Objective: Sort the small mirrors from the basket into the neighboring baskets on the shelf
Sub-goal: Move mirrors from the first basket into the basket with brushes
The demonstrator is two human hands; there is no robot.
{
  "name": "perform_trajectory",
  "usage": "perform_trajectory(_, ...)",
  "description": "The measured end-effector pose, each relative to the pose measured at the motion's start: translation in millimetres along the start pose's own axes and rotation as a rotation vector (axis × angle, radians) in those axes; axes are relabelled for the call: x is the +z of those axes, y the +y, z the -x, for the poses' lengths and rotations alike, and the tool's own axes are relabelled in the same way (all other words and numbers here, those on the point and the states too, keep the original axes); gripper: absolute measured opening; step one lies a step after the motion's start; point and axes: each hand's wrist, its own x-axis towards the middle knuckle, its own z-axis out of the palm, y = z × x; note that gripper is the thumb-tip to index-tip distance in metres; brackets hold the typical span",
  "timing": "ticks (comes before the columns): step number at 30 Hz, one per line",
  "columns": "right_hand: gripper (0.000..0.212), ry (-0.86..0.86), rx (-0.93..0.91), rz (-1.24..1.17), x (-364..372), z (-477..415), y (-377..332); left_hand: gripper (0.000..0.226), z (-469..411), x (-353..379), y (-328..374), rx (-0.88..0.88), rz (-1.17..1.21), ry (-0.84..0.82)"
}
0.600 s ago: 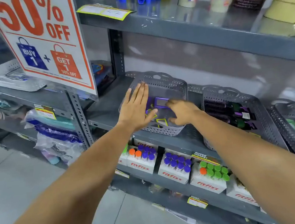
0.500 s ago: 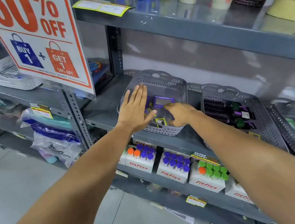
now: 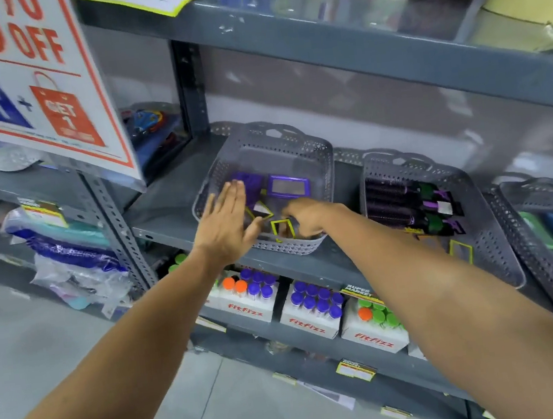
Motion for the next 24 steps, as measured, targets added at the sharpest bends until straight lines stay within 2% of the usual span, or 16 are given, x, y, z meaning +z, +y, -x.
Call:
perform_trajectory(5, 0.04, 0.024, -0.01, -0.032, 2, 0, 7, 0.091, -3, 5, 0, 0.0, 0.007, 0.011)
perform_trajectory(10, 0.015, 0.054, -0.014, -0.081, 4, -1, 10, 0.085, -6, 10, -3, -0.002, -0.022, -0.015)
perform_trajectory(15, 0.02, 0.119, -0.042, -0.16, -10, 11, 17, 0.085, -6, 9, -3, 0.007, -0.052, -0.054)
perform_trajectory(18, 0.02, 0.227, -0.058, -0.188, -30, 30, 32, 0.086, -6, 7, -2, -0.001, -0.033, -0.067)
perform_trajectory(24, 0.025, 0.4, 0.014, -0.222, -57, 83, 93, 0.07, -16, -16, 37, 0.102, -0.088, -0.057)
